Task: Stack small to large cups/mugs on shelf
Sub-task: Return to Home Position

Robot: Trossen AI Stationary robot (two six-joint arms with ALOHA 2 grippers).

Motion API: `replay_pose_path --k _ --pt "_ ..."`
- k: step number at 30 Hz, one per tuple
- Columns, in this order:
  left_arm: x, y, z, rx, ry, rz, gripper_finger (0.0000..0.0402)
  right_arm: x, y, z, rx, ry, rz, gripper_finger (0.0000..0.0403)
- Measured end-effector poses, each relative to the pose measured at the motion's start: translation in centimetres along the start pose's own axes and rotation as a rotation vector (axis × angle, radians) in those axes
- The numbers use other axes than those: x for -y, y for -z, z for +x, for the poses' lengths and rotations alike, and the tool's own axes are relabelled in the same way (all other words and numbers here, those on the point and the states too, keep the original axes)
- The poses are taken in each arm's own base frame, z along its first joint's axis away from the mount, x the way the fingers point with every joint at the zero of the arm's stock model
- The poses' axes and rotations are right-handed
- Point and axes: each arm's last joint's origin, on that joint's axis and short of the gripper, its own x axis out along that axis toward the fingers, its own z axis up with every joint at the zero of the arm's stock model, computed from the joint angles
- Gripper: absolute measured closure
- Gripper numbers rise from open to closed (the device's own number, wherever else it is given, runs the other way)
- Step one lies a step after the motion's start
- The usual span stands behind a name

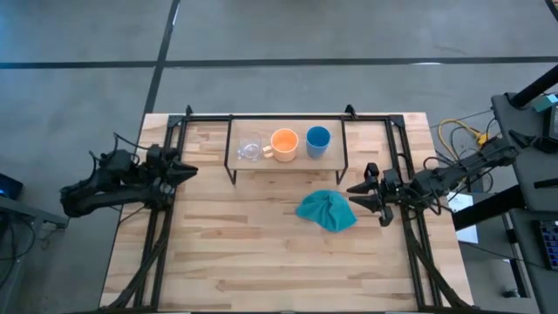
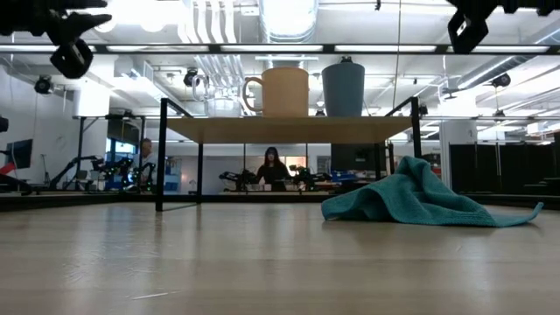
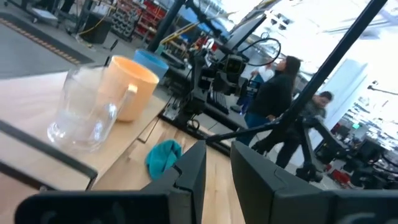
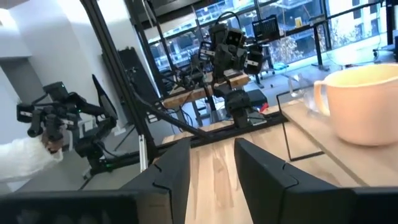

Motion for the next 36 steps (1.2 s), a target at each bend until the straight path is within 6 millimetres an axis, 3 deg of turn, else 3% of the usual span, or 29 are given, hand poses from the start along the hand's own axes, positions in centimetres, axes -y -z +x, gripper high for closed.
replay_pose_path --k 13,27,36 --pt "-1.5 2.3 1.5 -0.040 -0.025 -0.060 0.0340 1.6 4.5 -0.8 -0.032 0.013 0.152 0.0287" --pt "-1.8 2.7 1.7 -0.057 -0.030 -0.053 0.0340 2.2 6.0 -1.1 -0.060 0.024 0.135 0.0293" --pt "-2.6 3.9 2.3 -0.077 -0.042 -0.064 0.0340 2.2 6.0 -1.1 -0.062 0.025 0.132 0.0291"
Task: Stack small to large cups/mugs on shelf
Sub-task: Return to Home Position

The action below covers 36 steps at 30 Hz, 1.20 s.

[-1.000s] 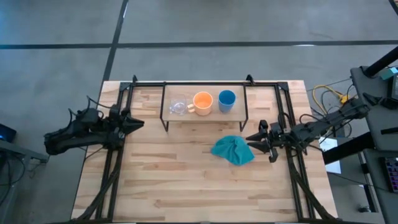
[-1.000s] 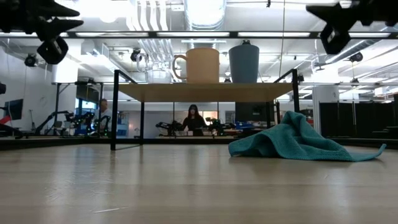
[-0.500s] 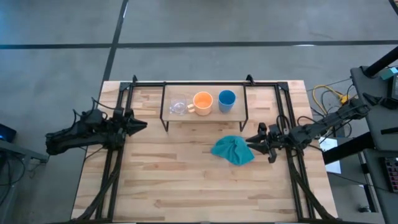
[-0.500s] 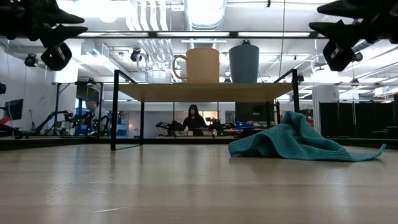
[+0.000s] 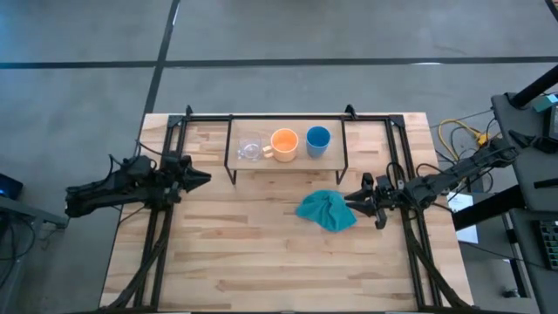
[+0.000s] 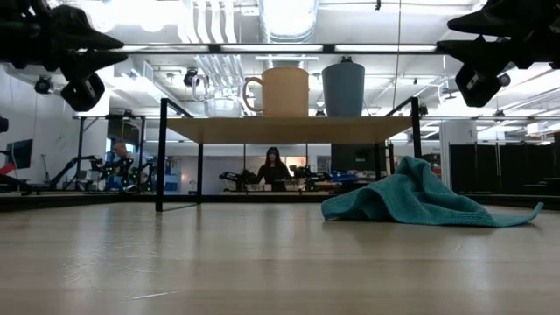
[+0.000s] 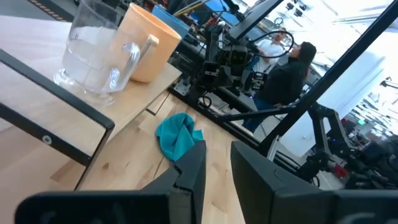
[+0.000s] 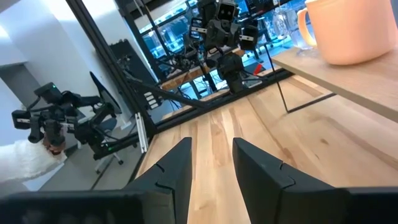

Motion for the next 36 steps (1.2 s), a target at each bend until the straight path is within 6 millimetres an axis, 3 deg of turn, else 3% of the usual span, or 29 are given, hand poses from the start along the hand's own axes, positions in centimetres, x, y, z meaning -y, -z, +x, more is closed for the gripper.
replay_pose_path --k 36 --pt "-1.3 1.8 1.0 -0.048 -0.034 -0.031 0.0340 0.1 0.0 -0.1 -0.005 0.003 -0.002 0.0308"
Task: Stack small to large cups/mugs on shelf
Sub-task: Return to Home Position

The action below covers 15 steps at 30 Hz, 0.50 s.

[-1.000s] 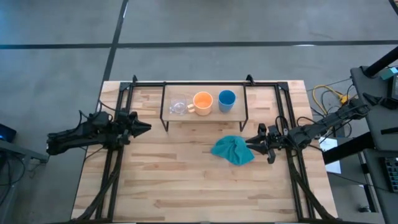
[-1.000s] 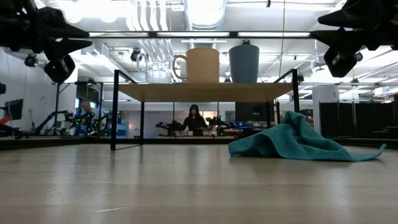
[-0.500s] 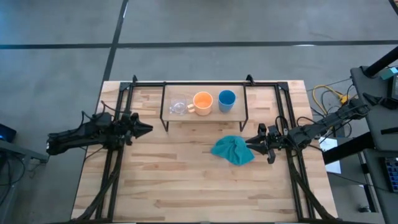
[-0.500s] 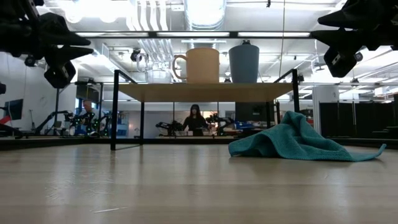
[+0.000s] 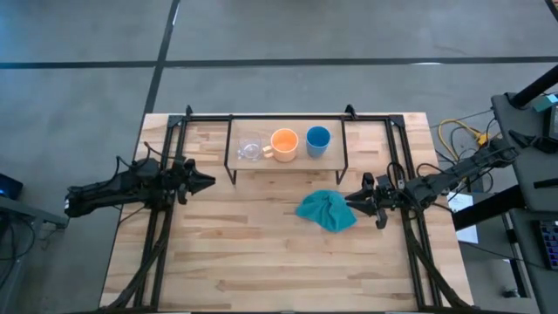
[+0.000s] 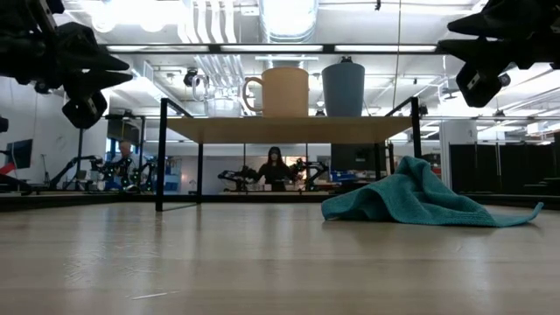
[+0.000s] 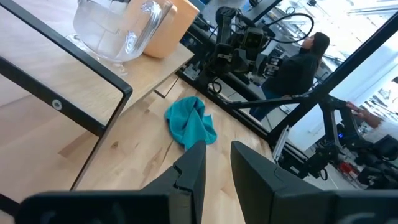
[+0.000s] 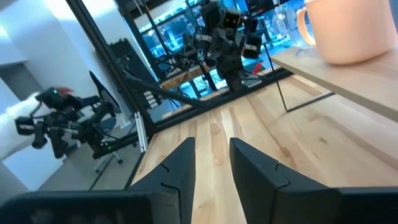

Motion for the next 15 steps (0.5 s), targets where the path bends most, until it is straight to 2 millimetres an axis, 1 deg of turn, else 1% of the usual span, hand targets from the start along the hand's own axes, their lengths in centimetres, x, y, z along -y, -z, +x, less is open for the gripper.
replay_pose_path --k 15 --pt "0.0 0.0 0.1 -0.004 -0.004 0.000 0.0340 -0.3 -1.9 -1.5 0.142 -0.068 0.059 0.0308"
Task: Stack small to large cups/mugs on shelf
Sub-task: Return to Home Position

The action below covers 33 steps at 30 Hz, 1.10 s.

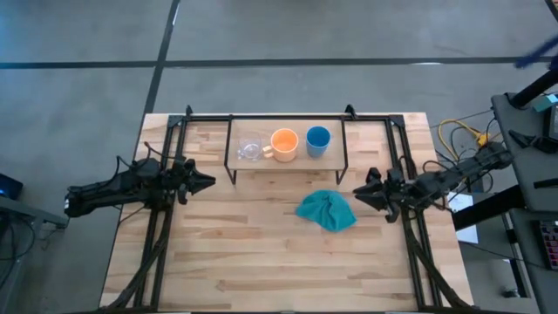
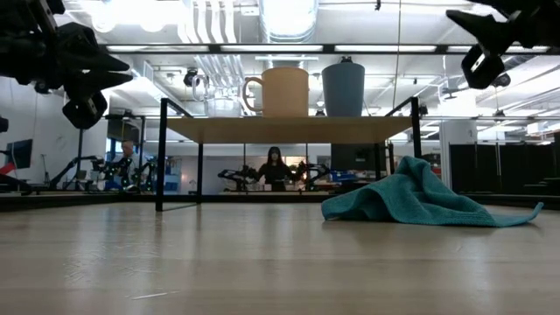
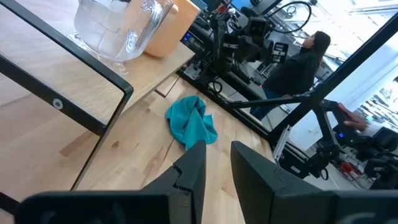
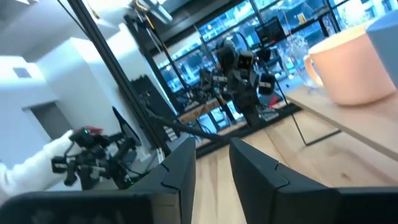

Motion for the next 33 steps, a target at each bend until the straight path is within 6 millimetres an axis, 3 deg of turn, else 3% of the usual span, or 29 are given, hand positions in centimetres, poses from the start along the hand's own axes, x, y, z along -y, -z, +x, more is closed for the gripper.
replay_pose_path --k 15,33 --pt "0.0 0.0 0.0 -0.001 -0.001 0.000 0.0340 -0.3 -1.7 -1.3 0.126 -0.060 0.052 0.0312" --pt "0.0 0.0 0.0 0.000 -0.002 0.000 0.0340 -0.3 -1.7 -1.3 0.120 -0.057 0.050 0.0314"
